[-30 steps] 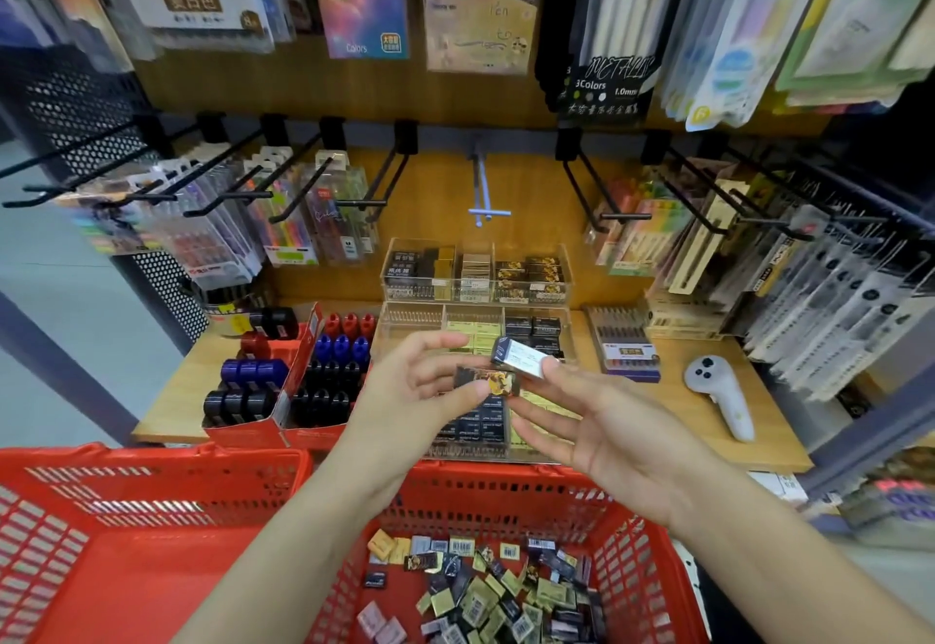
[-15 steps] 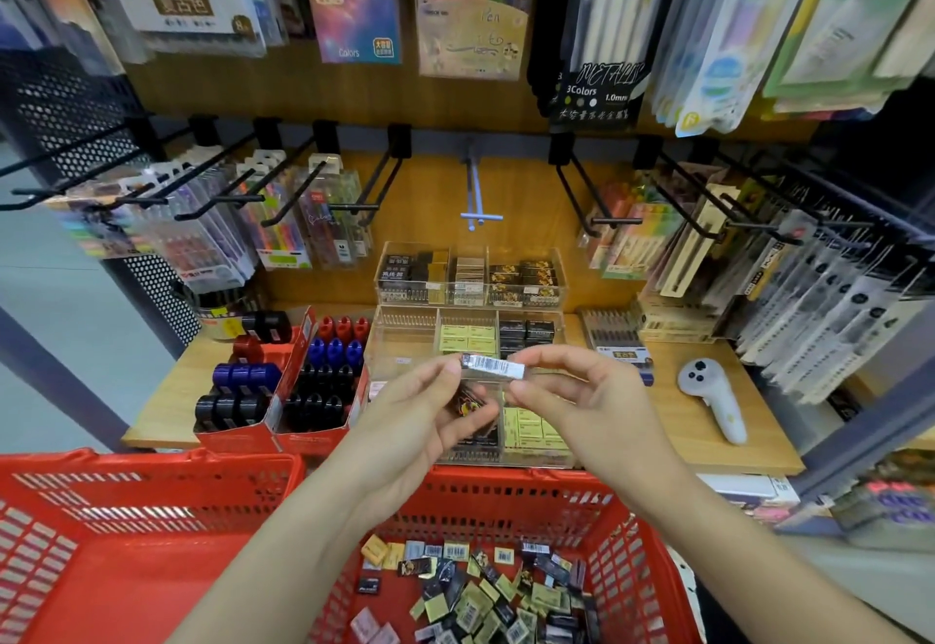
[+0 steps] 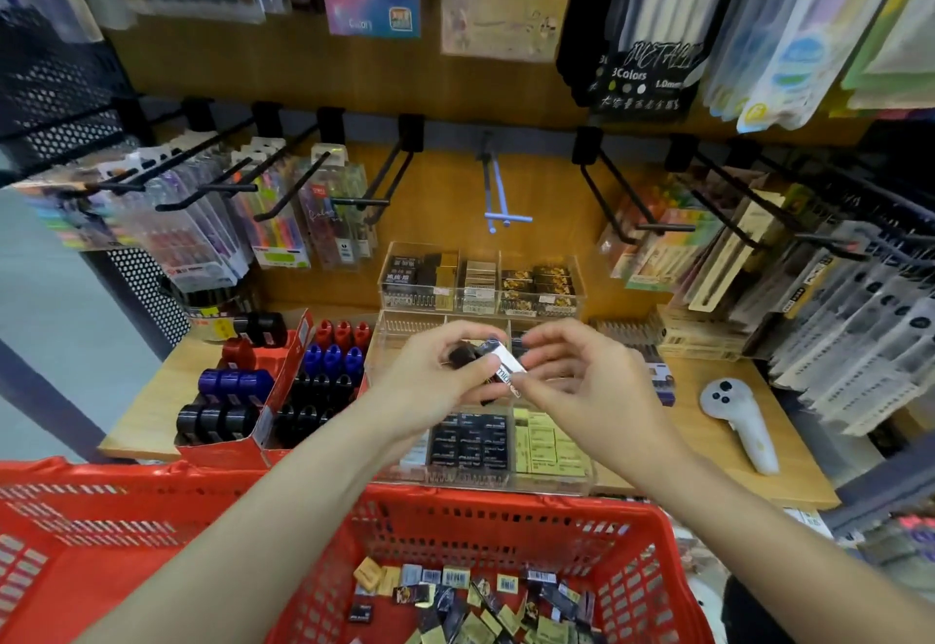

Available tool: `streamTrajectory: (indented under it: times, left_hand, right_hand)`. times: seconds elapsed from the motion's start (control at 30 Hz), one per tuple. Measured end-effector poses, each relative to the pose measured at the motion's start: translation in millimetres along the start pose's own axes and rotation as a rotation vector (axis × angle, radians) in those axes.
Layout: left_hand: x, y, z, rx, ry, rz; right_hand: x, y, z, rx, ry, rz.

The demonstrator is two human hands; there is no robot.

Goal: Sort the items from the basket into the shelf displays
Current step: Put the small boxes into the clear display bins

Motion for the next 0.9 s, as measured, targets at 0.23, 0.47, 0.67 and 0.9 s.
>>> streamTrajectory:
  times: [0.23, 0.47, 0.67, 0.9]
  left_hand:
    - [-14.1, 33.0, -63.6, 0.118, -0.016, -0.018]
    - [-28.0, 70.1, -93.5, 0.241, 0.017, 0.109]
    - [-57.8, 85.2, -83.0, 0.259, 0.096, 0.276]
    - [-63.9, 86.7, -82.9, 0.243, 0.114, 0.311]
  right_hand:
    - [24.4, -29.8, -70.9, -0.080, 0.002, 0.105]
    - [41.6, -40.7, -140.3, -0.168, 0.044, 0.383]
    - [57.0, -36.6, -198.1, -0.124, -0.134, 0.561]
    - [74.0, -90.8, -215.0, -0.474, -0.217, 0.800]
Point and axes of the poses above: each hand's wrist, its own z-axis away from the middle knuckle, its own y-axis out of the back of the hand, x = y × z, the point moved 10 cm from there along -z, towards the middle knuckle, and after that the axes turned 6 degrees about -z, right-handed, at the moved point
